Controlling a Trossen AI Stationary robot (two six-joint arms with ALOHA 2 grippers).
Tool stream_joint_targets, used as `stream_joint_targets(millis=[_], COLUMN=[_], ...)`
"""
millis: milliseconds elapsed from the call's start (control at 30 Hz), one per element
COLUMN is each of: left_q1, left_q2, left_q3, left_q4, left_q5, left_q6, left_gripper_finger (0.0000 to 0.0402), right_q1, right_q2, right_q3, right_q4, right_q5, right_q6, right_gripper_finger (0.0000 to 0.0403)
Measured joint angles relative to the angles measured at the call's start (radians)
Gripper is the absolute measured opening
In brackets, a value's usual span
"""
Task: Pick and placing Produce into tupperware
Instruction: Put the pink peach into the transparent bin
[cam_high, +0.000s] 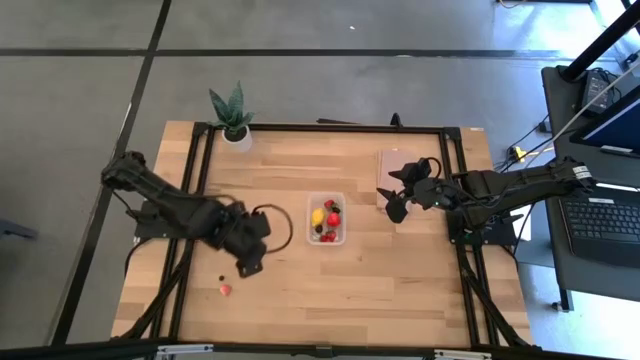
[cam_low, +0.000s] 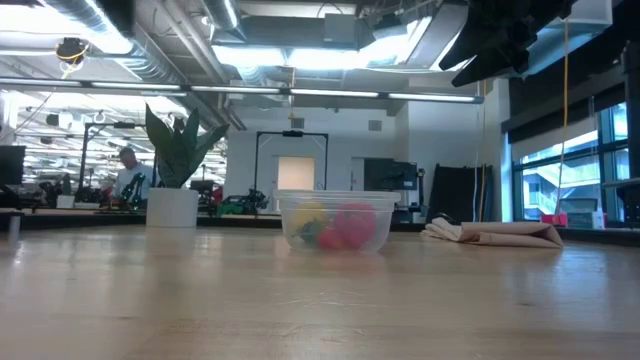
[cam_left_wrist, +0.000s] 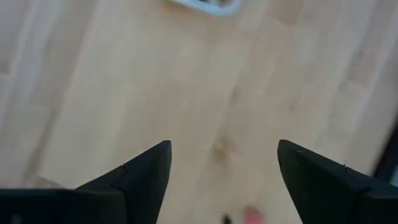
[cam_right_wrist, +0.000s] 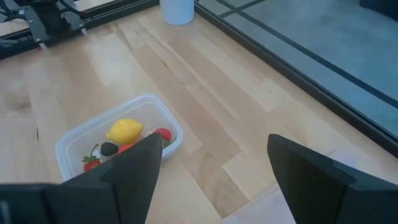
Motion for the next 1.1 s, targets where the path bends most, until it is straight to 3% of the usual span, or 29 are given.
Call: stream_joint_targets(millis=[167,367,533,633,933,1100], left_q1=[-0.099,-0.214,-0.288,-0.315,-0.355,-0.364], left_q2=[0.008,0.007,0.013,0.025,0.168,0.225], left_q3=[-0.031,-0.195,-0.337,-0.394,-0.407,-0.407], left_q4=[-0.022,-0.014,0.14,0.267,0.335,0.415], left_q5=[0.028,0.106,0.191,0.203,0.311,0.319], left_q6=[-0.247,-0.534,-0.712,-0.761,-0.783,-0.763], left_gripper_finger=[0.0277,0.0273,0.0273,0.0273,0.0273,0.0272], right_q1=[0.0,0.0,0.0,0.0,0.0,0.0], right_q2=[0.0,0.0,0.0,0.0,0.0,0.0], right_q3=[0.0,0.0,0.0,0.0,0.0,0.0], right_q4=[0.011,0.022,0.039,0.057,0.08,0.08], right_q5=[0.0,0.0,0.0,0.0,0.0,0.0], right_q6=[0.028,0.028,0.028,0.027,0.03,0.037], right_gripper_finger=[0.0294,0.0294,0.0294,0.0294,0.0294,0.0294])
